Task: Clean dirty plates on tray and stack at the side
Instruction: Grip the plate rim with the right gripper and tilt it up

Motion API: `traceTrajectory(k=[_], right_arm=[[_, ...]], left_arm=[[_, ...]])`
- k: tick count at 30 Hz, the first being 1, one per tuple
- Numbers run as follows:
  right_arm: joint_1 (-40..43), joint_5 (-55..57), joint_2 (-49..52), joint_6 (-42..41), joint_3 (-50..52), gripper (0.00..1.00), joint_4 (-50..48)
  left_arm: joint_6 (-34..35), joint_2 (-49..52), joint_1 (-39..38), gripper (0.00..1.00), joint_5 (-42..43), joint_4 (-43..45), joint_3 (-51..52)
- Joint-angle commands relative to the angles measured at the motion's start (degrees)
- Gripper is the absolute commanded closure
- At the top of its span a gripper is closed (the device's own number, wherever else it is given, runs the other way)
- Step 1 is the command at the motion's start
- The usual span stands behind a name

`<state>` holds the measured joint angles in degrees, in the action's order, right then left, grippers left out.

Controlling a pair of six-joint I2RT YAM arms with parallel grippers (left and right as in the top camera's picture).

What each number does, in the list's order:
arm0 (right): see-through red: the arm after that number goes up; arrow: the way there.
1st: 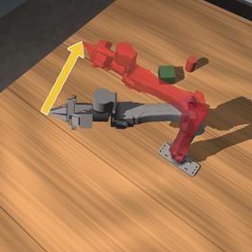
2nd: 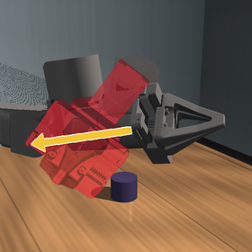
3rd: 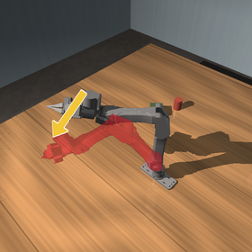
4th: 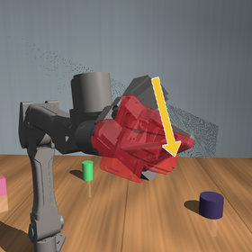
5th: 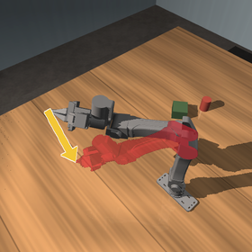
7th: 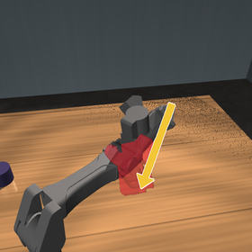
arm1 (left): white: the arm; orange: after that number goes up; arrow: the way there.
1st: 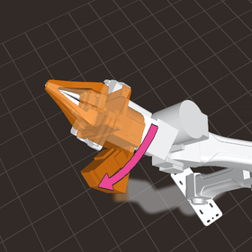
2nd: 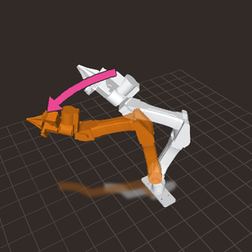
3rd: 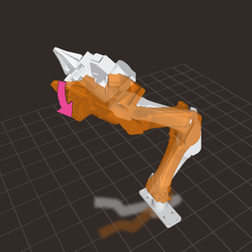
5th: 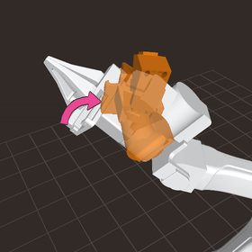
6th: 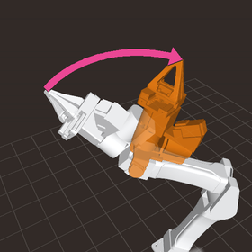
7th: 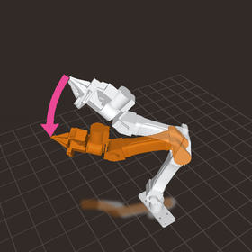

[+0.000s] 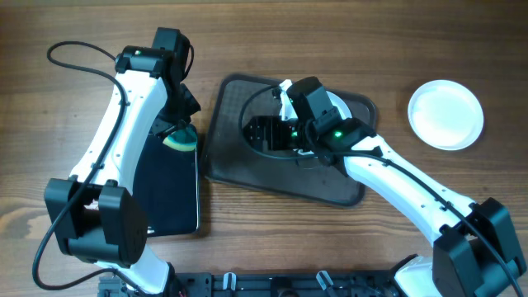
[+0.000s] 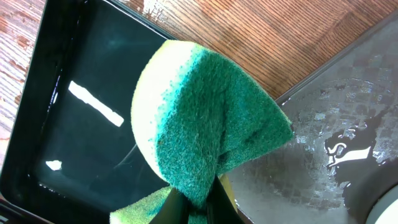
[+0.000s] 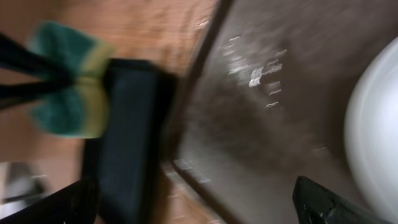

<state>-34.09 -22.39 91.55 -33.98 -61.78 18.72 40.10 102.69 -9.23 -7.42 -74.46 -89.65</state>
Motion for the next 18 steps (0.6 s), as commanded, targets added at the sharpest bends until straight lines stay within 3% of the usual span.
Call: traceTrajectory(k=[1, 3, 4, 6, 9, 14, 17, 18], right_arm=[[-0.2, -5.5, -1.0, -17.2, -0.9, 0.0, -3.7], [-0.8, 14.4, -1.0, -48.2, -0.9, 0.0, 5.7], [-1.6, 23.6, -1.0, -59.8, -0.8, 0.02, 10.0], [-2.3, 30.1, 0.0, -70.2, -0.7, 0.04, 11.8], [-2.3, 28.8, 5.8, -83.1, -0.8, 0.08, 11.7], [-0.5, 21.0, 14.9, -84.7, -0.8, 0.08, 3.0], [1.5, 22.4, 15.2, -84.7, -0.8, 0.07, 3.2], [2.1, 22.4, 15.2, -84.7, -0.8, 0.13, 3.6]], left_arm=[[-1.2, -0.7, 0.4, 0.95, 0.1, 0.2, -0.7], [-1.2, -0.7, 0.4, 0.96, 0.1, 0.2, -0.7], [-1.2, -0.7, 0.4, 0.96, 0.1, 0.1, -0.7], [-1.2, -0.7, 0.4, 0.96, 0.1, 0.1, -0.7], [-1.2, -0.7, 0.4, 0.96, 0.1, 0.1, -0.7], [-1.2, -0.7, 0.4, 0.96, 0.1, 0.1, -0.7], [-2.4, -0.7, 0.4, 0.96, 0.1, 0.1, -0.7], [-2.4, -0.7, 0.4, 0.96, 0.1, 0.1, -0.7]])
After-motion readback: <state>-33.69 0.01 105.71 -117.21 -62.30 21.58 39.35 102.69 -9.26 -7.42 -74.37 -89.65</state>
